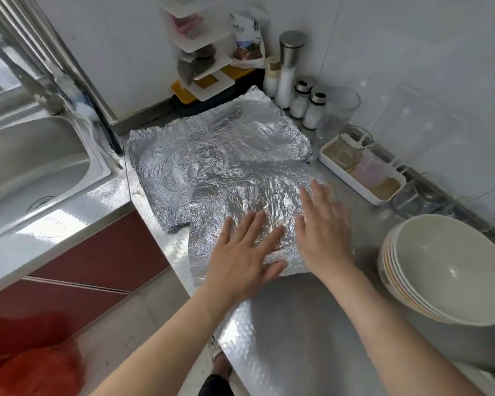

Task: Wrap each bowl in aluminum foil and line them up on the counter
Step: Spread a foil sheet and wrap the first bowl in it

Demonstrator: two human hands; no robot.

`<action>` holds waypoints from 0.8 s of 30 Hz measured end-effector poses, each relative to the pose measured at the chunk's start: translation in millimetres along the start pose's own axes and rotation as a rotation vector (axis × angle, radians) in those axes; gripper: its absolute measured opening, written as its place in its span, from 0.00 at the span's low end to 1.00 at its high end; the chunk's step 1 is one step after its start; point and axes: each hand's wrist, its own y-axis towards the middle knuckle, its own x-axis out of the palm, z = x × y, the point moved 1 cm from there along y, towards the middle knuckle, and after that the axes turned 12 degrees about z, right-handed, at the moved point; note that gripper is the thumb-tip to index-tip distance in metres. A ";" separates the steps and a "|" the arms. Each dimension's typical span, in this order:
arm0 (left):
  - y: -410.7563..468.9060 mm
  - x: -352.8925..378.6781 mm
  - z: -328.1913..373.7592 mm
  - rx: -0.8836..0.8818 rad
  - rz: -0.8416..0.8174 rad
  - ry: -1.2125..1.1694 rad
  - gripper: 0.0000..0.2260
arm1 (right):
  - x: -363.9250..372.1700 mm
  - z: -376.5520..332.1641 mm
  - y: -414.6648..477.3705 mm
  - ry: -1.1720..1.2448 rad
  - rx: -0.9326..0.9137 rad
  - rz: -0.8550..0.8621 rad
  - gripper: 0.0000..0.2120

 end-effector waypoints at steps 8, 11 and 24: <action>-5.3 3.4 -11.5 -0.034 0.096 -0.043 0.29 | 26.8 -5.5 -2.5 0.141 0.097 -0.210 0.29; -9.0 8.0 -13.5 -0.032 0.119 -0.048 0.27 | 28.3 -8.6 1.9 0.243 0.128 -0.189 0.29; -53.0 2.3 -2.4 -0.076 0.108 -0.038 0.23 | 14.2 -14.6 -26.5 0.136 0.009 -0.257 0.36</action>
